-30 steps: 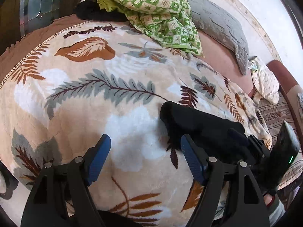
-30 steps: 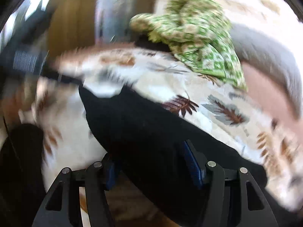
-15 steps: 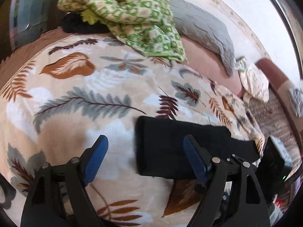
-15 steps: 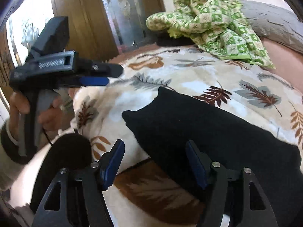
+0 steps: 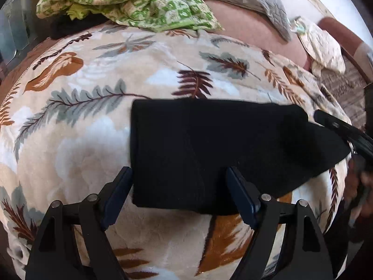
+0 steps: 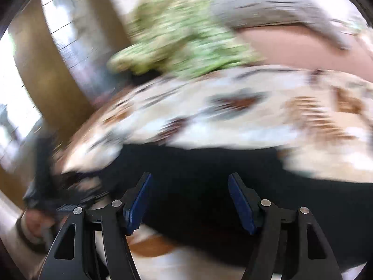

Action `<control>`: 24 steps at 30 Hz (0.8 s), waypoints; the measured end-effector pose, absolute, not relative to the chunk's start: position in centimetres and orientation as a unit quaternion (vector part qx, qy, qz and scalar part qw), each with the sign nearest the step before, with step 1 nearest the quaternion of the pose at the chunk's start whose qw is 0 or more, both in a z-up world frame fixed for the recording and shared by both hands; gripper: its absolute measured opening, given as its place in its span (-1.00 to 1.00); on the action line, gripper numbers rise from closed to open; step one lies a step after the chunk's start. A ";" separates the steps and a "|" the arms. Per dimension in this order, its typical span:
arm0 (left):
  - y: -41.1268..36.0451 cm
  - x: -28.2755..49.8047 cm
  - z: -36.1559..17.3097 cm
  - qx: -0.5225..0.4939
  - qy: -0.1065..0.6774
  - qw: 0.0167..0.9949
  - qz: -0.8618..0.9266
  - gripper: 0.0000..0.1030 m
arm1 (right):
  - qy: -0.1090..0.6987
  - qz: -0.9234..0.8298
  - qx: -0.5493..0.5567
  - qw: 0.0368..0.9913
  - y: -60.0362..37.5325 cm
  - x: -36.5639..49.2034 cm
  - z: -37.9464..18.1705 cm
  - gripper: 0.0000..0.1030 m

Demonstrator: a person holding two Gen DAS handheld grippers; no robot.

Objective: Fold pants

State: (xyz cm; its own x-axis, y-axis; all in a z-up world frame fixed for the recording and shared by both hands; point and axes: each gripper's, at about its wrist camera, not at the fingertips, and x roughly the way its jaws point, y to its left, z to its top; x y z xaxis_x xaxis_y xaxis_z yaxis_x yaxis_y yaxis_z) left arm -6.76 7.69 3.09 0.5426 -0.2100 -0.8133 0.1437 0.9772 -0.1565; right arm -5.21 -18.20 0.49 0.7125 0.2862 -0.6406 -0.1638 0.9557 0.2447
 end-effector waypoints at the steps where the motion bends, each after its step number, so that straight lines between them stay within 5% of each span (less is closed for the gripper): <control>1: 7.6 -6.6 3.2 -0.033 0.465 0.879 -0.098 0.59 | 0.368 0.097 0.088 0.920 -19.4 -4.2 0.1 0.35; 4: 7.1 -6.4 3.3 -0.025 0.465 0.880 -0.098 0.59 | 0.397 0.080 0.100 0.909 -21.3 -1.2 -1.5 0.26; 5: 7.0 -6.3 3.2 -0.022 0.466 0.879 -0.098 0.59 | 0.403 0.086 0.099 0.906 -21.2 -0.7 -1.9 -0.06; 6: 6.9 -6.1 3.1 -0.021 0.467 0.879 -0.098 0.59 | 0.411 0.098 0.094 0.902 -21.0 0.0 -2.3 -0.76; 7: 6.8 -6.0 3.1 -0.020 0.468 0.878 -0.098 0.59 | 0.413 0.101 0.089 0.901 -20.7 0.5 -2.4 -0.84; 17: 6.6 -5.5 1.9 -0.023 0.474 0.877 -0.078 0.65 | 0.405 0.083 0.070 0.908 -20.6 0.8 -3.4 -0.83; 24: 5.9 -6.5 4.7 0.002 0.442 0.896 -0.054 0.65 | 0.373 0.090 0.057 0.922 -20.7 -3.4 -0.2 -0.42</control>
State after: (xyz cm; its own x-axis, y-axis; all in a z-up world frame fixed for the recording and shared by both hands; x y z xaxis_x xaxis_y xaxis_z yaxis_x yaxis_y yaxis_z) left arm -6.51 5.86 4.66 0.6041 -0.0949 -0.7912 0.0984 0.9942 -0.0442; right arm -3.38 -20.73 -0.17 0.7050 0.2087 -0.6778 -0.1238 0.9773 0.1721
